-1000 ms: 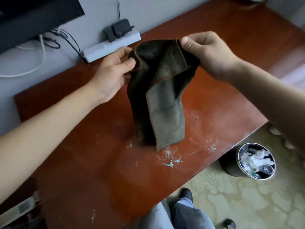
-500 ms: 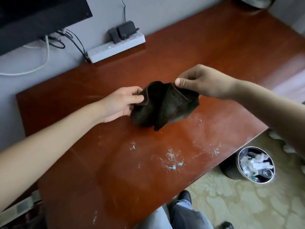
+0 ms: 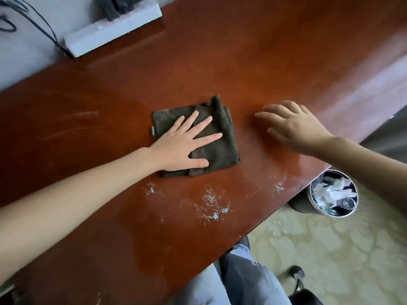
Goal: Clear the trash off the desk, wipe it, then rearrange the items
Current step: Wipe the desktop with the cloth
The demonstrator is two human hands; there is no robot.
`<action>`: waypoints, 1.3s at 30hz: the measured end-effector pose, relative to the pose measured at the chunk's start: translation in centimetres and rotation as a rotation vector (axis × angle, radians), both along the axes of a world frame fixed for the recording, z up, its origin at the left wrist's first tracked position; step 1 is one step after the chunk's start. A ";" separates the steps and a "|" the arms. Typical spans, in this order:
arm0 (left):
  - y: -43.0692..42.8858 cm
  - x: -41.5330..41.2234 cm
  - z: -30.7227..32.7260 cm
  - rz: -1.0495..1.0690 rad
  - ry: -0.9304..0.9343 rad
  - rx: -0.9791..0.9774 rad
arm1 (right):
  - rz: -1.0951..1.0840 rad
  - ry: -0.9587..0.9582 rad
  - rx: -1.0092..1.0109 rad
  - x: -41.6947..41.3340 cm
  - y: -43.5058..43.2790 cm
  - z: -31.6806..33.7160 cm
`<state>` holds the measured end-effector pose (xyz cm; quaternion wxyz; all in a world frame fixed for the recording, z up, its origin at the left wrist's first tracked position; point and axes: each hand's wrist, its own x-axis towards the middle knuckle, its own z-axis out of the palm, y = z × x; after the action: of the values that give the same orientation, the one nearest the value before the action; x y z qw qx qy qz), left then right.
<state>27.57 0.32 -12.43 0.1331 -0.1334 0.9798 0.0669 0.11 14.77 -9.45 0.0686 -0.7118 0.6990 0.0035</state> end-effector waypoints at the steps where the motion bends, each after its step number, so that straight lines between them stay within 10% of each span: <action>1: -0.2 -0.8 -0.4 0.002 0.019 0.005 | -0.017 0.007 0.003 -0.7 0.6 -0.4; 7: -1.8 -7.0 -0.3 0.024 0.075 0.027 | -0.157 -0.018 -0.014 -3.0 2.6 -2.5; 20: 16.4 -9.0 -0.8 -0.722 0.213 0.300 | -0.245 -0.411 -0.163 -5.0 5.0 -2.8; 29: 11.1 0.7 7.6 -0.143 0.419 0.497 | -0.182 -0.283 -0.154 -1.5 5.1 -1.5; 35: 4.8 4.6 8.9 -0.378 0.190 -0.084 | -0.137 -0.128 -0.182 3.5 3.5 -1.6; 39: 4.9 6.1 6.8 -0.321 0.201 0.119 | -0.141 -0.101 -0.190 6.7 3.3 -2.0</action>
<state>33.68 5.24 -5.67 0.0512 0.0402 0.9912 0.1154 6.85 18.11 -11.44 0.0360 -0.6635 0.7401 -0.1033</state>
